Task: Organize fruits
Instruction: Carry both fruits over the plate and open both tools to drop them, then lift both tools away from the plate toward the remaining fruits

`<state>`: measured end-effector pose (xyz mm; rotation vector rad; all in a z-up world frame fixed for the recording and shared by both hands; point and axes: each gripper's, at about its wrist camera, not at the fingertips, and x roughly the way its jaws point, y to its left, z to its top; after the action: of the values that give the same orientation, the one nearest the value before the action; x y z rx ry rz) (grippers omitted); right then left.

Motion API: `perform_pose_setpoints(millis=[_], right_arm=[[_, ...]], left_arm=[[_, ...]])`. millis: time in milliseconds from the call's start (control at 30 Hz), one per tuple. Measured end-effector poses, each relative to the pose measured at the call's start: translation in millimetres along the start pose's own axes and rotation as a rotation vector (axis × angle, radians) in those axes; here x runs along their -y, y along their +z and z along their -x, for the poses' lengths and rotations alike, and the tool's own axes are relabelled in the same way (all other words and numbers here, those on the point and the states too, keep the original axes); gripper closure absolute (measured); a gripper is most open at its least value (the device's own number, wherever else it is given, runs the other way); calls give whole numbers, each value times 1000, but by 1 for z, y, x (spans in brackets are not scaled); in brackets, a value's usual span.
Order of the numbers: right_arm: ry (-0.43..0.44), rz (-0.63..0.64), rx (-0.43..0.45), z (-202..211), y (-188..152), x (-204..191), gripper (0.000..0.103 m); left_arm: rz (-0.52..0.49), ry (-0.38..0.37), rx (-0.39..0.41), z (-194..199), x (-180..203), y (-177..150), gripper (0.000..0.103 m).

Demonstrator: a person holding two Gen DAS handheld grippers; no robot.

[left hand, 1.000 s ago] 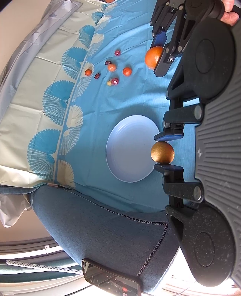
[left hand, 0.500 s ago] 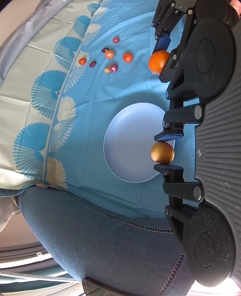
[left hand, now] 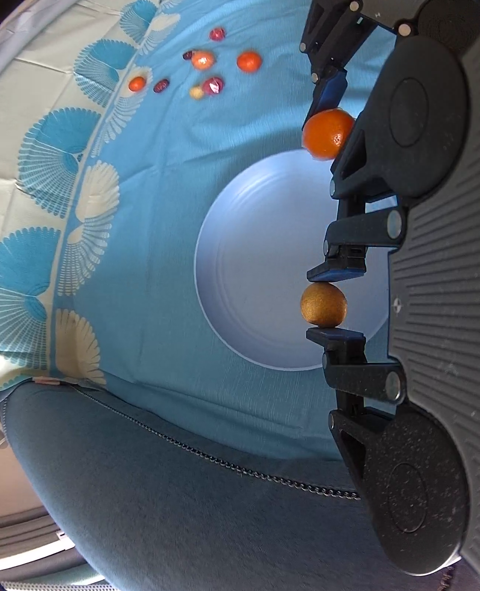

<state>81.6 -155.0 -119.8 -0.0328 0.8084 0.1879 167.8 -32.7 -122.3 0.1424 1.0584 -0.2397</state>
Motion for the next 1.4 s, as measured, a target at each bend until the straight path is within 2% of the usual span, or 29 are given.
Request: perform_pose_setpoints(millis=[167,233,267,300,367,433,500,633,800,933,1233,1400], right_arm=[[4,25,-24,-23,4,2,66],[7,37,-30,-31,4,1,65],[12,45,-37,-35,5,-1,65],[8,52,-43,-39,6,-2,65],[-9,66,-39,-42,8,-4,51],[-34,66,-8,-35,12,-5,24],[-46,66,15,-21,12,-6,14],[-25,43,-3,22,-4,-2,4],[-22,-33,-58,71,-36,0,4],[-32,-95,-40,101,-46,-2,3],[-51,-112,104,164,-52,-9,1],[-67,-116,147,191,-64,-13,1]], left_arm=[[-23,25,-27,-26,-2,3,75],[-31,30,-23,-32,-3,5,70],[-40,30,-13,-32,-2,6,51],[-47,34,4,-30,-2,6,25],[-52,64,73,-18,0,7,0],[-69,63,130,-2,1,7,0],[-89,55,134,14,2,3,0],[-63,70,112,43,-3,-24,0],[-10,79,38,72,-6,-61,0],[30,50,24,97,-4,-81,0],[15,52,107,157,18,-102,0],[12,57,151,181,27,-115,0]])
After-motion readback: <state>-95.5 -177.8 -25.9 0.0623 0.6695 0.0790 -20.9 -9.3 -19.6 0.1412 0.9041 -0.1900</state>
